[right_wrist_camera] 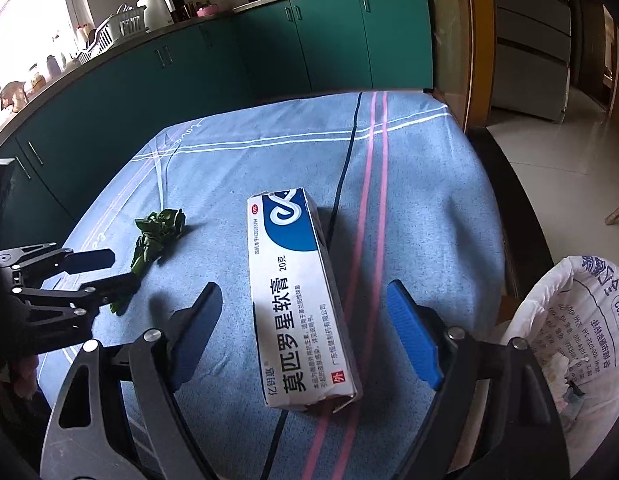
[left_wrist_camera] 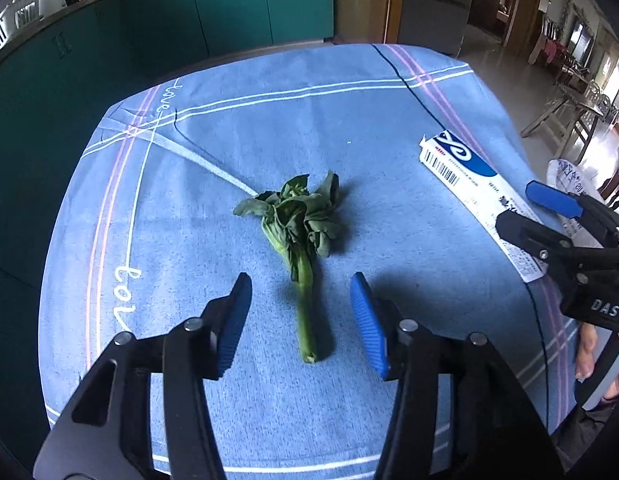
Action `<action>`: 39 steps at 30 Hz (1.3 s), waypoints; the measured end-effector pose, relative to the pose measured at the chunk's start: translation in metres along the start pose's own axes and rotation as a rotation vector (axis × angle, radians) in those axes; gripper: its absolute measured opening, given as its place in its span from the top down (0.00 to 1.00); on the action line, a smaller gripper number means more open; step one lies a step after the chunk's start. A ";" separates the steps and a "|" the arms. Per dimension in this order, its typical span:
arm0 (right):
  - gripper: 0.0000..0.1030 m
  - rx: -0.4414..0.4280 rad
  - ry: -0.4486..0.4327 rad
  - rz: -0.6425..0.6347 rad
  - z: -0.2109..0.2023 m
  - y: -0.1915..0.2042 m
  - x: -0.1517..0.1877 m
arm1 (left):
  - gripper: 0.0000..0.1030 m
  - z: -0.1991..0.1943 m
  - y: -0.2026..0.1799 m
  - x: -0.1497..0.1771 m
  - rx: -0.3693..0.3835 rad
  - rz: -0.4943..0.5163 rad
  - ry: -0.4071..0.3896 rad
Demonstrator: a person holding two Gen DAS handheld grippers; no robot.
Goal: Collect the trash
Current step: 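Lift the ointment box with the right tool and lower the left tool onto the green stalk, then grasp the green stalk with the left tool and lift it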
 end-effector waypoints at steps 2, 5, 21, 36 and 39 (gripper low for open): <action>0.20 0.000 0.001 -0.001 0.001 0.001 0.000 | 0.62 0.005 0.000 0.000 -0.002 0.004 0.007; 0.20 0.001 0.005 -0.002 0.002 0.002 0.000 | 0.70 0.007 -0.001 -0.001 0.013 -0.001 0.008; 0.20 0.015 0.042 -0.040 0.017 0.011 0.004 | 0.88 -0.001 -0.005 0.001 0.005 0.014 -0.021; 0.20 0.014 0.050 -0.067 0.025 0.023 0.004 | 0.88 -0.025 0.003 -0.001 -0.001 -0.025 -0.093; 0.31 0.007 0.048 -0.075 0.024 0.026 0.004 | 0.88 -0.031 0.006 -0.004 -0.006 -0.039 -0.120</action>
Point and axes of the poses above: each gripper's, at about its wrist camera, not at the fingertips, and z roughly the way its jaws point, y to its left, x to its underside, the point moved 9 cm from there along z, roughly the way its jaws point, and after that the axes turned 3 degrees about z, right-handed, at the moved point
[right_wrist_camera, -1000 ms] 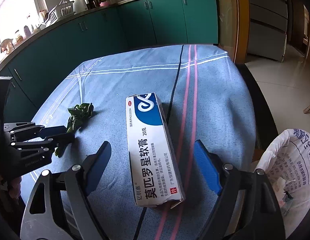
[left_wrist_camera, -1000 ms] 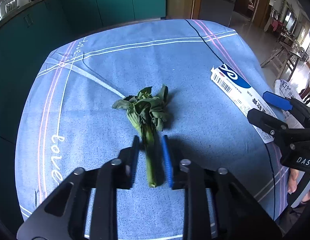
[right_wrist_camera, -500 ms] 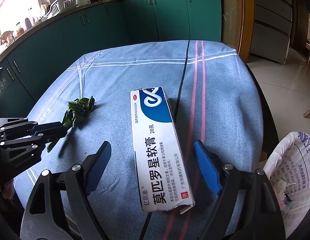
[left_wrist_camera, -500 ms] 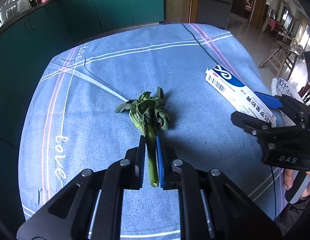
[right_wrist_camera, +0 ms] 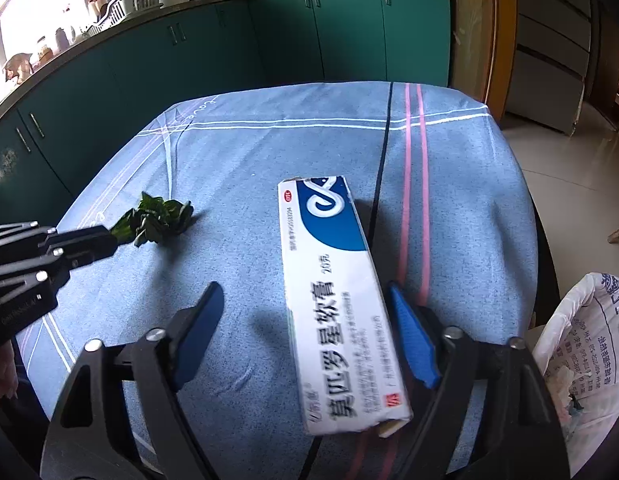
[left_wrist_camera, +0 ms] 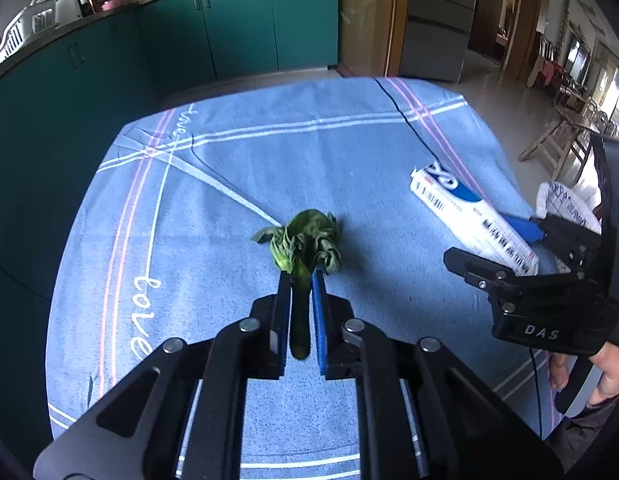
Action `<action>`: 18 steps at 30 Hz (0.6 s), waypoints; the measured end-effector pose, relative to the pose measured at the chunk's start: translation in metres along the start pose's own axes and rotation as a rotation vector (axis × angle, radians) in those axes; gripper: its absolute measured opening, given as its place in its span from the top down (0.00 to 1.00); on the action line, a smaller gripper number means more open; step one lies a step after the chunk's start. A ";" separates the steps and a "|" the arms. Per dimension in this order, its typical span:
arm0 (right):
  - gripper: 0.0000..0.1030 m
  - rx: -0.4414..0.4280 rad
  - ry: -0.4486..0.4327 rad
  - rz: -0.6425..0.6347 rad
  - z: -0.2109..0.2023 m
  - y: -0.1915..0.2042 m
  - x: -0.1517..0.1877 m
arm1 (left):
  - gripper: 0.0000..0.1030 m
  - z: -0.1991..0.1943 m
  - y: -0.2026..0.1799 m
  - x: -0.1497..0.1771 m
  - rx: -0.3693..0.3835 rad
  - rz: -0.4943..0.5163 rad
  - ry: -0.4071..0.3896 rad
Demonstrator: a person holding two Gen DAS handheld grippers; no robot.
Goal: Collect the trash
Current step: 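Grasp the green stalk with the left tool and lift it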
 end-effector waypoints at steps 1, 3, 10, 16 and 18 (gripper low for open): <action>0.39 0.001 -0.002 -0.008 -0.001 0.001 0.000 | 0.88 -0.001 0.001 -0.001 0.000 -0.005 -0.006; 0.50 0.001 -0.004 -0.020 -0.001 0.004 0.001 | 0.88 -0.004 0.003 -0.002 0.000 -0.014 -0.019; 0.57 -0.022 -0.005 -0.043 -0.003 0.012 0.002 | 0.88 -0.009 0.007 -0.003 -0.012 -0.026 -0.036; 0.57 -0.029 -0.027 -0.040 -0.010 0.011 0.000 | 0.88 -0.016 0.011 -0.007 -0.028 -0.025 -0.070; 0.57 -0.031 -0.035 -0.039 -0.013 0.011 -0.001 | 0.88 -0.019 0.011 -0.009 -0.032 -0.025 -0.084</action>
Point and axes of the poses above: each gripper's, at about its wrist camera, not at the fingertips, and z roughly the way its jaws point, y to its left, x to its underside, the point moved 9 cm from there along z, roughly the way its jaws point, and after that the axes turned 3 degrees about z, right-handed, at the moved point
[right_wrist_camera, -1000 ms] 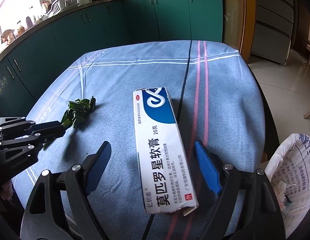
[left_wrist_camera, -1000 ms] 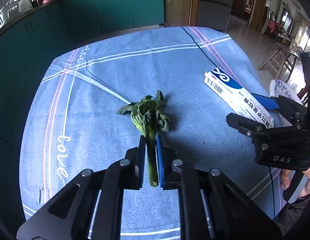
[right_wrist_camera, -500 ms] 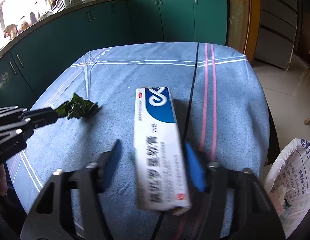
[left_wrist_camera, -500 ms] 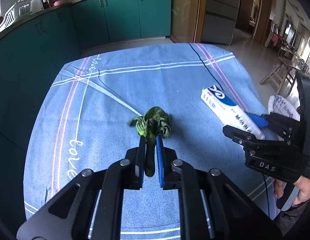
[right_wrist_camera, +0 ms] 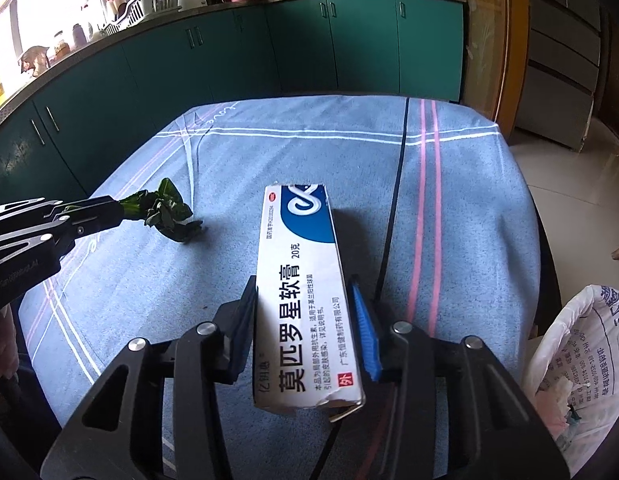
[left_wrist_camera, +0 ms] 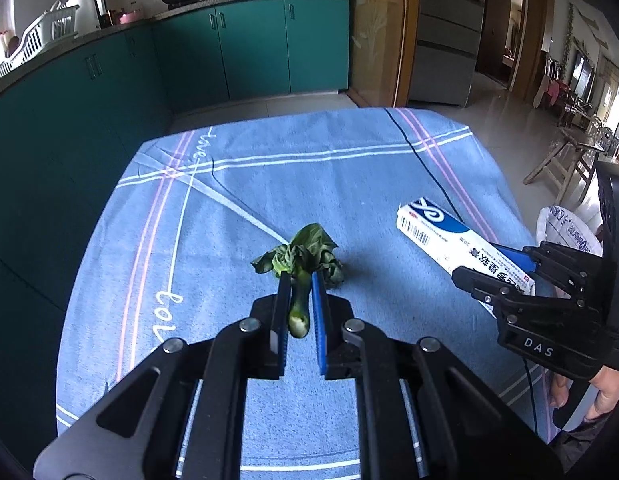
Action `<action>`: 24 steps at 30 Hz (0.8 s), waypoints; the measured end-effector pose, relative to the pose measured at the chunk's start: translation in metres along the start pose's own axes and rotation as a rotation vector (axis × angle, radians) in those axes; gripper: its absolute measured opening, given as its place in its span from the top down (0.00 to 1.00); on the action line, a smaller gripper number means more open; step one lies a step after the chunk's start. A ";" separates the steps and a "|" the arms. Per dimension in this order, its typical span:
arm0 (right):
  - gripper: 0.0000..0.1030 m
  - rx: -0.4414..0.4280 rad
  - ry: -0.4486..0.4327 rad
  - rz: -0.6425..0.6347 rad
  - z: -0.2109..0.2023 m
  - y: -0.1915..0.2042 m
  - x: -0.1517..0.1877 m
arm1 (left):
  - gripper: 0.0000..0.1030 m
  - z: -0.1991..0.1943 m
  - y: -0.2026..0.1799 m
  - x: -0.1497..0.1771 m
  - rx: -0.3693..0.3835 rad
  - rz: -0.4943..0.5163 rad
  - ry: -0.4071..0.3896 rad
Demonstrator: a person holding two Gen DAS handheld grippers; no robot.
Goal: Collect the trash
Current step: 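Grasp the green stalk with the left tool and lift it, then carry the green stalk and ointment box to the bin and release both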
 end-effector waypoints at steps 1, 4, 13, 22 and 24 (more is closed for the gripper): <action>0.57 0.000 -0.005 0.001 -0.002 -0.001 0.000 | 0.88 -0.002 0.000 -0.001 -0.002 0.002 -0.009; 0.57 0.003 -0.015 0.008 -0.006 -0.003 -0.002 | 0.88 -0.007 -0.002 -0.003 -0.007 0.022 -0.032; 0.57 0.019 -0.042 0.019 -0.020 -0.012 -0.001 | 0.88 -0.023 -0.011 -0.012 -0.025 0.060 -0.109; 0.57 0.046 -0.096 0.054 -0.056 -0.042 0.006 | 0.88 -0.030 -0.032 -0.018 -0.008 0.090 -0.132; 0.57 0.058 -0.109 0.063 -0.065 -0.049 0.008 | 0.88 -0.032 -0.044 -0.020 0.020 0.097 -0.137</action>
Point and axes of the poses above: each gripper's, at about its wrist camera, not at the fingertips, and z roughly the way its jaws point, y to its left, x to its underside, the point moved 9 cm from there along z, roughly the way its jaws point, and after that the axes turned 3 degrees about z, right-handed, at the moved point
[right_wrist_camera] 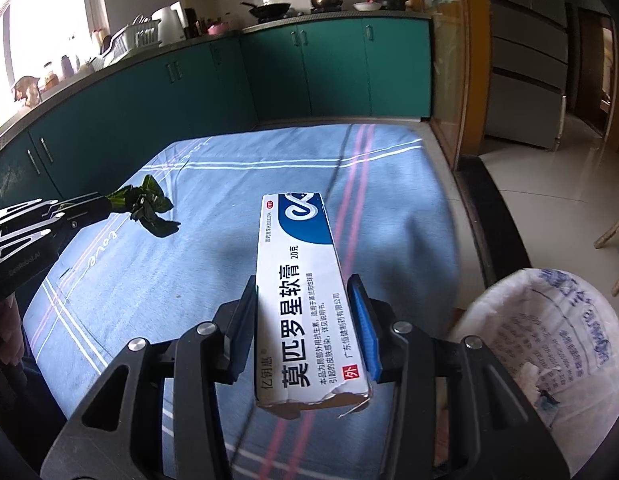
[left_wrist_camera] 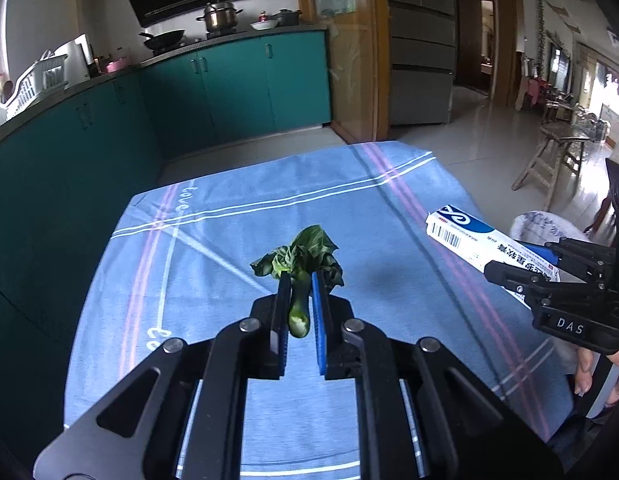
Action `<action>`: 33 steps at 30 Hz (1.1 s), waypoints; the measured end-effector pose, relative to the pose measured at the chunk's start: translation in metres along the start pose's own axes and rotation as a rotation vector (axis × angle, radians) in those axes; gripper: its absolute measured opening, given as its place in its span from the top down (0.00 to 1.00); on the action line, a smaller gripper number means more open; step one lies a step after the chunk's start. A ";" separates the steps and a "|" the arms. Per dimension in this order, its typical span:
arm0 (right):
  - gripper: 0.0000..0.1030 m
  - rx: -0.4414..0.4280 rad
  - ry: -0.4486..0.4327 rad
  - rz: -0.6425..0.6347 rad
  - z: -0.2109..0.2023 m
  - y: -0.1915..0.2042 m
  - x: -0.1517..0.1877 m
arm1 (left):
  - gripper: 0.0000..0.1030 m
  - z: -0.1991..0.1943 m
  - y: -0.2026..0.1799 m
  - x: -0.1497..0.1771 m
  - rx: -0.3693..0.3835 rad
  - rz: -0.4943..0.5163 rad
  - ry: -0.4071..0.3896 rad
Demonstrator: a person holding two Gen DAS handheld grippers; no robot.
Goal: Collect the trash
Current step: 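Carry the green stalk and ointment box to the bin and release both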
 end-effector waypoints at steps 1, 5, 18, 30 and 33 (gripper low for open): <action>0.57 0.013 -0.012 0.010 -0.008 -0.010 0.001 | 0.88 -0.001 -0.006 -0.001 0.020 0.002 -0.001; 0.57 0.064 -0.044 0.072 -0.031 -0.047 0.004 | 0.88 -0.001 -0.035 0.003 0.150 0.005 0.023; 0.57 0.200 -0.156 0.335 -0.120 -0.172 0.038 | 0.88 0.005 -0.200 -0.020 0.417 0.198 0.055; 0.33 0.262 -0.150 0.377 -0.138 -0.192 0.061 | 0.43 0.006 -0.279 -0.001 0.445 0.329 0.065; 0.28 0.268 -0.186 0.374 -0.145 -0.191 0.060 | 0.28 0.000 -0.260 -0.007 0.403 0.318 0.027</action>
Point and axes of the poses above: each gripper's, at about its wrist camera, not at the fingertips, and z roughly the way its jaws point, y to its left, x to its underside, the point moved 9 cm from there along z, roughly the way its jaws point, and after that the axes turned 3 degrees about z, right-handed, at the moved point
